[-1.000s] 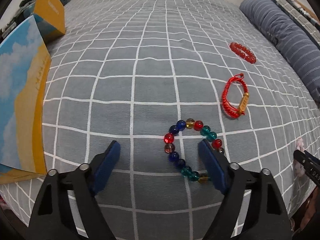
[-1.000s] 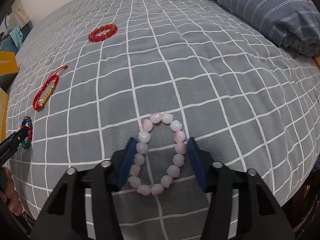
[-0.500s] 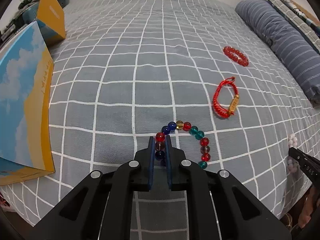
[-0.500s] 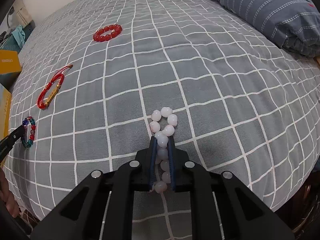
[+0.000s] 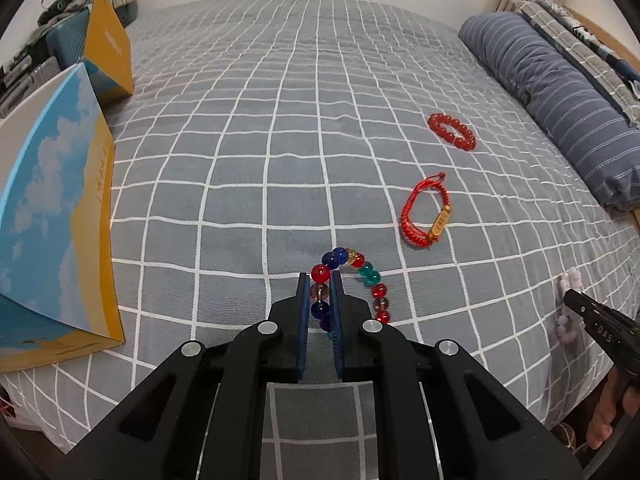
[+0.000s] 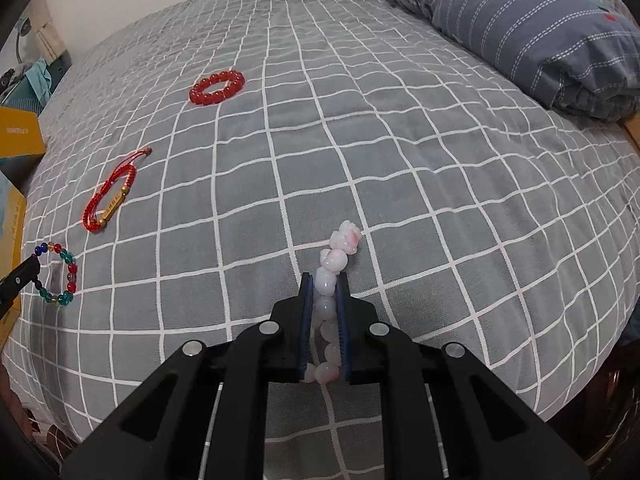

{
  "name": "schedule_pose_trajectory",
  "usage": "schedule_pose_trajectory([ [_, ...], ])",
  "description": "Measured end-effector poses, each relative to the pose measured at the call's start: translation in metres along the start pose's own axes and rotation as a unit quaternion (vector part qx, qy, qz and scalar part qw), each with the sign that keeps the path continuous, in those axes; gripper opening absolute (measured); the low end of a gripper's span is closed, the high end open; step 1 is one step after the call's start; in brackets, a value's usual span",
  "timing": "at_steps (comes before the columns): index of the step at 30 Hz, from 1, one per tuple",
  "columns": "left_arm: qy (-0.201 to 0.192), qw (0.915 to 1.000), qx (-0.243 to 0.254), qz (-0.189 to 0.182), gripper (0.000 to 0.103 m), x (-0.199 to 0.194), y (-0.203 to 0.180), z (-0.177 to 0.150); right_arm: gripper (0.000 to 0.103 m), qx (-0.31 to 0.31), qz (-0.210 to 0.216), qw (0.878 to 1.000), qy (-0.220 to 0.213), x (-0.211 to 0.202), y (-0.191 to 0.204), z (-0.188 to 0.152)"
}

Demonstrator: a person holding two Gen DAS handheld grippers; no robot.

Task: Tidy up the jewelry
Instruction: 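Carry the multicolour and pink-white bracelets with both tools over the white box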

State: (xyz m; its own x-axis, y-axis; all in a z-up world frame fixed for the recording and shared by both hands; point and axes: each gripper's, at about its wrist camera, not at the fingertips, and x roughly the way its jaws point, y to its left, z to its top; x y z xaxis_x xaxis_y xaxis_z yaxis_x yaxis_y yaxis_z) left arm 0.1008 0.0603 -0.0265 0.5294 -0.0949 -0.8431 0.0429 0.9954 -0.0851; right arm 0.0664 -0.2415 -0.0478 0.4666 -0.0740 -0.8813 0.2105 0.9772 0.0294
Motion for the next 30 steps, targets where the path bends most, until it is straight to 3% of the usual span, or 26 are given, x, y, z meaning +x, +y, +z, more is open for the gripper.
schedule_pose_trajectory([
  [30, -0.068, 0.9976, 0.000, -0.004, 0.009, -0.059, 0.007, 0.001, 0.011, -0.015, 0.044, 0.993, -0.105, -0.061, 0.028, 0.002],
])
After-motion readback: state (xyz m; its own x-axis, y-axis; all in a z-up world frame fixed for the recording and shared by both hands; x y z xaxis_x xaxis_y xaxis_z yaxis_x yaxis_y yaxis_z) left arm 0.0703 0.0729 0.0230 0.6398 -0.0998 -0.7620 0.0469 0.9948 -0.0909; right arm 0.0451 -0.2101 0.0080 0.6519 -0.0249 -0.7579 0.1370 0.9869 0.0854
